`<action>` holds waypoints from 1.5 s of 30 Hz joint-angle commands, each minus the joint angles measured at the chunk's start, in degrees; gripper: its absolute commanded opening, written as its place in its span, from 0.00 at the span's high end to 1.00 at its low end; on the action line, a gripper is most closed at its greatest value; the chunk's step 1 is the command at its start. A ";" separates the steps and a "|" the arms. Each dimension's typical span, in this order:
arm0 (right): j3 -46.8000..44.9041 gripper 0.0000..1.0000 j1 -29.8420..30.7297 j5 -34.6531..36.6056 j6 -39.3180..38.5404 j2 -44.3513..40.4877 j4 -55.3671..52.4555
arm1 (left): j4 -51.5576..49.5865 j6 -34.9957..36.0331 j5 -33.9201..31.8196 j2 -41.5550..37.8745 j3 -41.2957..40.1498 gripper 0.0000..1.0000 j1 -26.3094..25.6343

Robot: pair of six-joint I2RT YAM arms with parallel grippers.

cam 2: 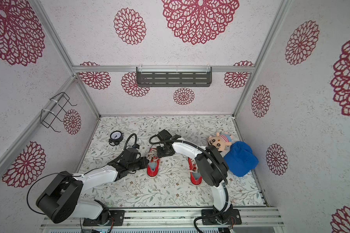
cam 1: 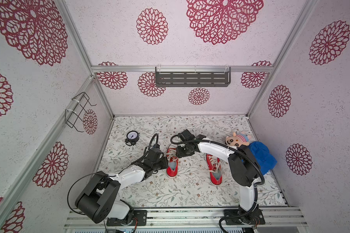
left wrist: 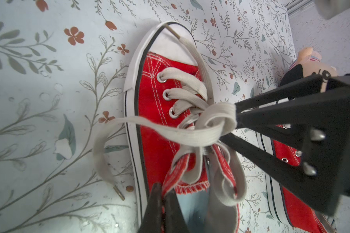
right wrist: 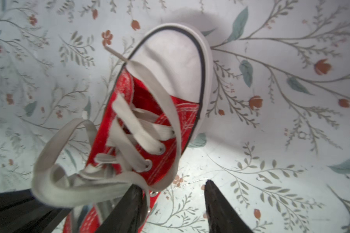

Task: Remove the insole from the shoe
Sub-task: Untie the shoelace on the shoe, then adjust the shoe at the center of the board.

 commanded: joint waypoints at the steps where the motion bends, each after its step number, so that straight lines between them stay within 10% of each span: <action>1: 2.79 0.49 0.39 10.60 -2.68 1.10 -7.17 | 2.14 0.05 -1.59 -2.36 0.32 1.00 -0.50; 10: 4.34 0.51 -2.50 35.16 -5.35 1.07 -17.17 | 0.55 -0.39 -3.96 -4.99 -0.97 1.00 -0.50; 24: 3.30 0.47 -10.87 53.38 -6.72 -7.27 -24.35 | 2.14 -1.45 -4.34 -6.19 -2.40 1.00 -0.50; 27: 1.31 0.44 -10.99 43.60 -7.58 -11.72 -19.69 | 3.94 -2.14 -3.13 -6.10 -2.84 1.00 -0.59; 33: -18.14 0.33 -6.89 -1.79 -1.36 -26.74 12.07 | 6.28 -2.85 -3.00 -5.16 -2.98 1.00 -1.72; 45: -13.50 0.35 8.40 -1.15 7.60 -10.48 14.41 | 6.54 -4.35 -4.95 -4.02 -2.78 1.00 -3.76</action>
